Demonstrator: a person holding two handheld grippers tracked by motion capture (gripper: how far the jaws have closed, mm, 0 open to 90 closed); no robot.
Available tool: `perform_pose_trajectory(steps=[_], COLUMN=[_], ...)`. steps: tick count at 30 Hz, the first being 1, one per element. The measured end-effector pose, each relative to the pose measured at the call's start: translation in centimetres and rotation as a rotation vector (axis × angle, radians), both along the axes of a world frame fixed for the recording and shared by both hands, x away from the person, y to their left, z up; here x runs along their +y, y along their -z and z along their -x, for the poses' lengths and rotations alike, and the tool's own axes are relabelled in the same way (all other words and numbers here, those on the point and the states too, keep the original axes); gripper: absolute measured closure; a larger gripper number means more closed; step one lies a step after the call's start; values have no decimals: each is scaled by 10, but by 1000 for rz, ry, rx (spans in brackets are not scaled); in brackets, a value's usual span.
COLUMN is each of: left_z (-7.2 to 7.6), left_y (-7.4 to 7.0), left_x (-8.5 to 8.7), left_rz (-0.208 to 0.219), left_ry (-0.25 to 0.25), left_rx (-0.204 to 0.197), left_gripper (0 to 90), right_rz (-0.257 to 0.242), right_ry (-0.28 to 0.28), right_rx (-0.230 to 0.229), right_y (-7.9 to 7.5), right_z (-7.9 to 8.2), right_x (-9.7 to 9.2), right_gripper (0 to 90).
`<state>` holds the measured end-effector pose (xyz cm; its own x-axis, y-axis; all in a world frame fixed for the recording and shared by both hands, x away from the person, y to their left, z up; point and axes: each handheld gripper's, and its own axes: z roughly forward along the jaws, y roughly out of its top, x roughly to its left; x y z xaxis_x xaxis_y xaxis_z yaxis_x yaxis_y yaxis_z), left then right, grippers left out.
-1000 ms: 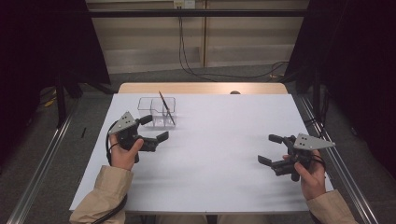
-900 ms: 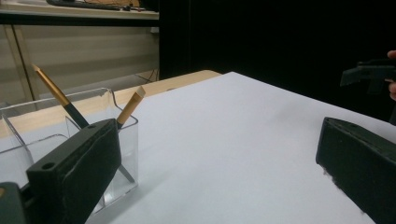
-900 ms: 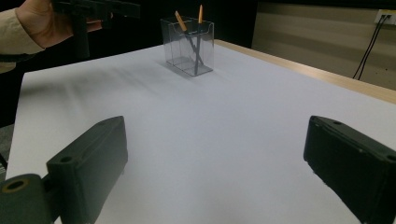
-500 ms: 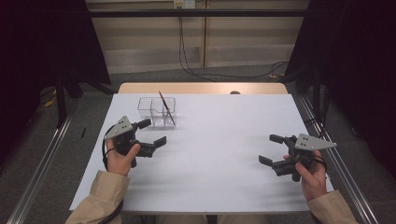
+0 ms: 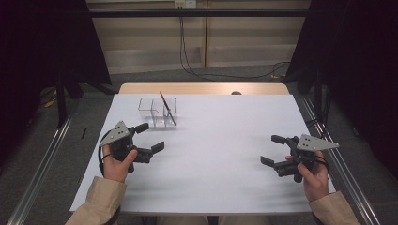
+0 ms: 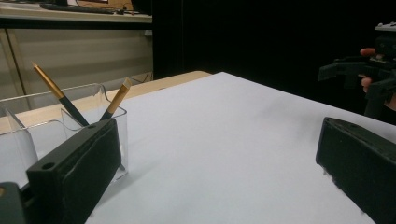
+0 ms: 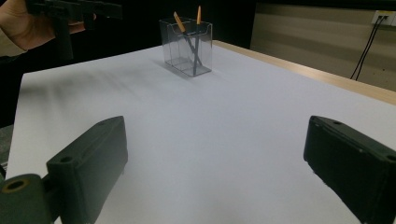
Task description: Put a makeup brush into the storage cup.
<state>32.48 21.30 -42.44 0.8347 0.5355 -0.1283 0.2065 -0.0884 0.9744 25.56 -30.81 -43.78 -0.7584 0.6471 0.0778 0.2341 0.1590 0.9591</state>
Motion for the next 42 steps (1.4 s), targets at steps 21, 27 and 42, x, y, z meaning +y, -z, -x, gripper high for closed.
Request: perform_pose_trajectory(steps=[21, 27, 42], left_z=[14, 17, 25], left_y=[-2, -2, 0], left_x=[8, 12, 24], left_rz=[-21, -26, -33], left_ry=[10, 5, -12], left_rx=[-17, -18, -19], left_gripper=[0, 0, 0], right_rz=[4, 4, 2], right_ry=[1, 0, 0], right_rx=[0, 0, -1], right_y=[0, 0, 0], right_z=[1, 1, 1], right_x=[0, 0, 0], right_gripper=[56, 56, 56])
